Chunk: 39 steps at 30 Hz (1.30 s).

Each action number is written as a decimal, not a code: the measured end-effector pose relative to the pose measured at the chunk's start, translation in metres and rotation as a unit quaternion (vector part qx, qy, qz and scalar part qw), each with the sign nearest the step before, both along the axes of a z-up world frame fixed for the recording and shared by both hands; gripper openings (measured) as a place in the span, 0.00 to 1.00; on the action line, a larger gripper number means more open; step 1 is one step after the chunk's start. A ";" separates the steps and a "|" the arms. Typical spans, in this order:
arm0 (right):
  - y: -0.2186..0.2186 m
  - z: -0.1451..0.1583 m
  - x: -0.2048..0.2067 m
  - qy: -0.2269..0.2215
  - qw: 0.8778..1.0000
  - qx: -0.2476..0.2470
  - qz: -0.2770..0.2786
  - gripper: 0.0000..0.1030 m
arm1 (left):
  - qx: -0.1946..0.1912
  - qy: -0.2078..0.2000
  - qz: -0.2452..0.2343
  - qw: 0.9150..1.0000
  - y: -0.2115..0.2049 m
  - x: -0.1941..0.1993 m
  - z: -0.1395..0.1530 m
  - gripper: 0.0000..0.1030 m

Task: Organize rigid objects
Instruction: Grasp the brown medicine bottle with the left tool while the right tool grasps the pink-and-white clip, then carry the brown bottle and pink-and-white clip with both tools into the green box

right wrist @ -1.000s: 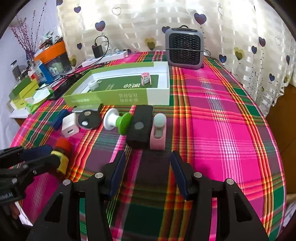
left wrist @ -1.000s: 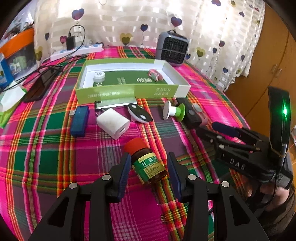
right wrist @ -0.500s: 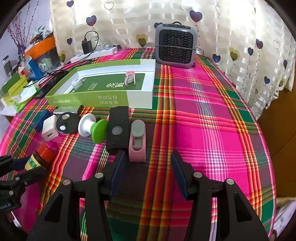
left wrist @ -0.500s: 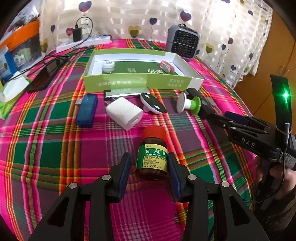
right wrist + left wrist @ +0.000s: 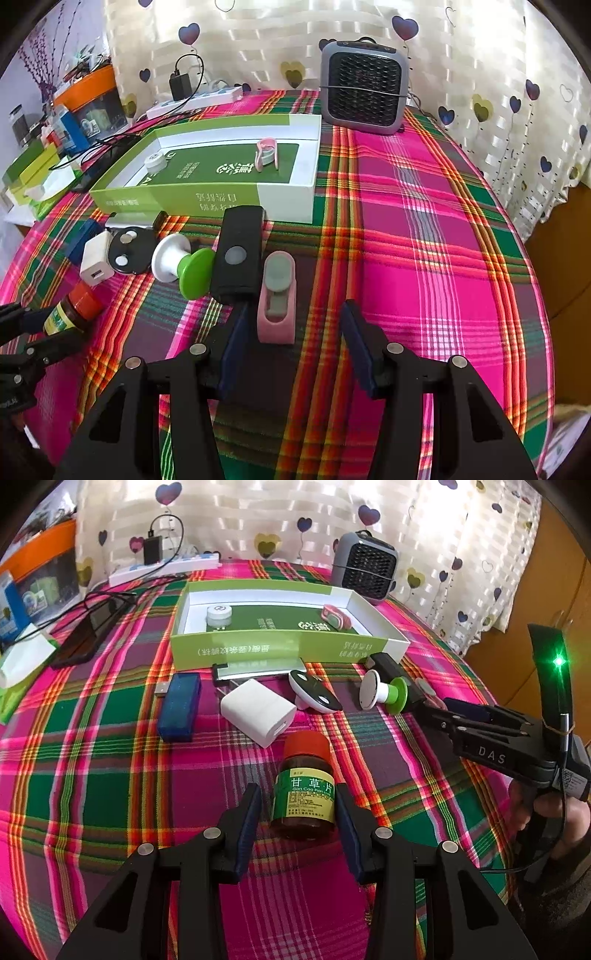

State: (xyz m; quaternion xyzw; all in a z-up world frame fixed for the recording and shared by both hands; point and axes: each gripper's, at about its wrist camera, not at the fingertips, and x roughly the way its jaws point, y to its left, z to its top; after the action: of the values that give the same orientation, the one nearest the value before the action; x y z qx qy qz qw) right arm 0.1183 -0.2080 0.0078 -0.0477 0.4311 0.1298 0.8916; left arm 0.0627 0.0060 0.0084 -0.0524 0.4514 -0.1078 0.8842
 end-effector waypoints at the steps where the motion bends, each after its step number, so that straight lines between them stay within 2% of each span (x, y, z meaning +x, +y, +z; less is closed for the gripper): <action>1: 0.000 0.000 0.000 0.000 1.000 -0.001 0.001 0.50 | -0.001 -0.001 -0.002 1.000 0.000 0.000 0.000 0.38; 4: 0.001 0.000 0.000 0.000 1.000 -0.002 0.003 0.48 | -0.003 -0.005 -0.006 1.000 0.001 0.001 -0.001 0.38; 7: 0.001 0.000 0.001 -0.002 1.000 -0.003 0.003 0.40 | -0.008 -0.007 -0.009 1.000 0.002 0.001 -0.001 0.38; 12: 0.000 0.001 0.001 -0.003 1.000 0.000 0.004 0.31 | -0.011 -0.008 -0.008 1.000 0.003 0.000 -0.001 0.38; 16: 0.000 0.001 0.000 -0.003 1.000 0.000 0.007 0.23 | -0.012 -0.008 -0.002 1.000 0.007 0.000 -0.001 0.31; 19: -0.001 0.001 0.000 -0.003 1.000 0.002 0.006 0.18 | -0.015 -0.008 -0.003 1.000 0.007 0.000 0.000 0.30; 39: 0.001 0.001 -0.004 -0.004 1.000 0.004 0.006 0.18 | -0.022 -0.017 -0.007 1.000 0.006 -0.003 0.004 0.30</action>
State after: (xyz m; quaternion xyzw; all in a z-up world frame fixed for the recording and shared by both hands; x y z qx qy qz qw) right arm 0.1147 -0.2074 0.0092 -0.0474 0.4267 0.1364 0.8928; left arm 0.0600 0.0123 0.0122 -0.0672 0.4344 -0.1251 0.8895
